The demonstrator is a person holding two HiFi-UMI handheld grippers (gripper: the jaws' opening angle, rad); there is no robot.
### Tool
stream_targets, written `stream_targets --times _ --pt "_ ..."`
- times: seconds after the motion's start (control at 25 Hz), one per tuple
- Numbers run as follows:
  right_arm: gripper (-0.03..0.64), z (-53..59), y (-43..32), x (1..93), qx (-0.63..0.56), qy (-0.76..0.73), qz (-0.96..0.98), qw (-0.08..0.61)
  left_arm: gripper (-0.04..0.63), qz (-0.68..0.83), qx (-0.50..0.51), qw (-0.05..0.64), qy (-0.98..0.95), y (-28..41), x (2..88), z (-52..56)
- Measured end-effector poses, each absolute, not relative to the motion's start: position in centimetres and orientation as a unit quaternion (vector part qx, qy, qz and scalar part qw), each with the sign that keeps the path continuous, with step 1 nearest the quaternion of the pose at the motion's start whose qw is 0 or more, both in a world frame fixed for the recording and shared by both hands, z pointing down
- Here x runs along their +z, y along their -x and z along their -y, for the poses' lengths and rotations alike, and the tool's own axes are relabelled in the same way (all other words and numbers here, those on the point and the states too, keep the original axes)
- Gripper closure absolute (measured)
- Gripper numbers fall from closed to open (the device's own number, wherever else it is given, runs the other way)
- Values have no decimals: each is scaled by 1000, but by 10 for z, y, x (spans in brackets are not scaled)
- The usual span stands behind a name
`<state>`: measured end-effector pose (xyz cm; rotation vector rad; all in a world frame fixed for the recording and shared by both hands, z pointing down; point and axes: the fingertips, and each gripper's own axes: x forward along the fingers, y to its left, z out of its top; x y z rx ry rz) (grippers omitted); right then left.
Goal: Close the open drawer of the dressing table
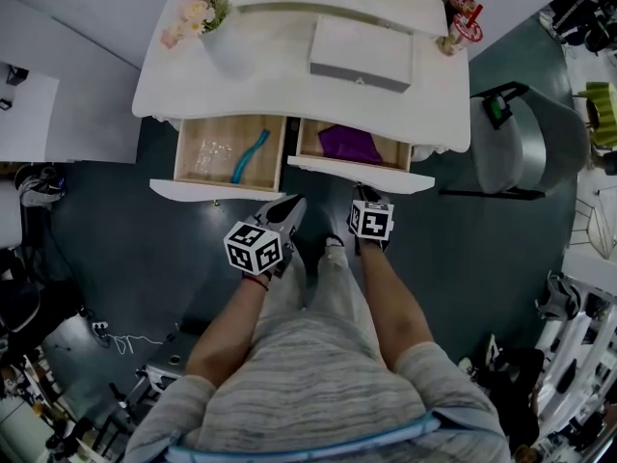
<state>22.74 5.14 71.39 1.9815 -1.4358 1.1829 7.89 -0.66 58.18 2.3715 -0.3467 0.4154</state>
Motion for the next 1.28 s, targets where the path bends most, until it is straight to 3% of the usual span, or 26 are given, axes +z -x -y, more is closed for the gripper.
stream_targets --times 1.28 --pt "546 15 -279 711 387 -748 502 193 578 145 157 367 -905 -73 592 29"
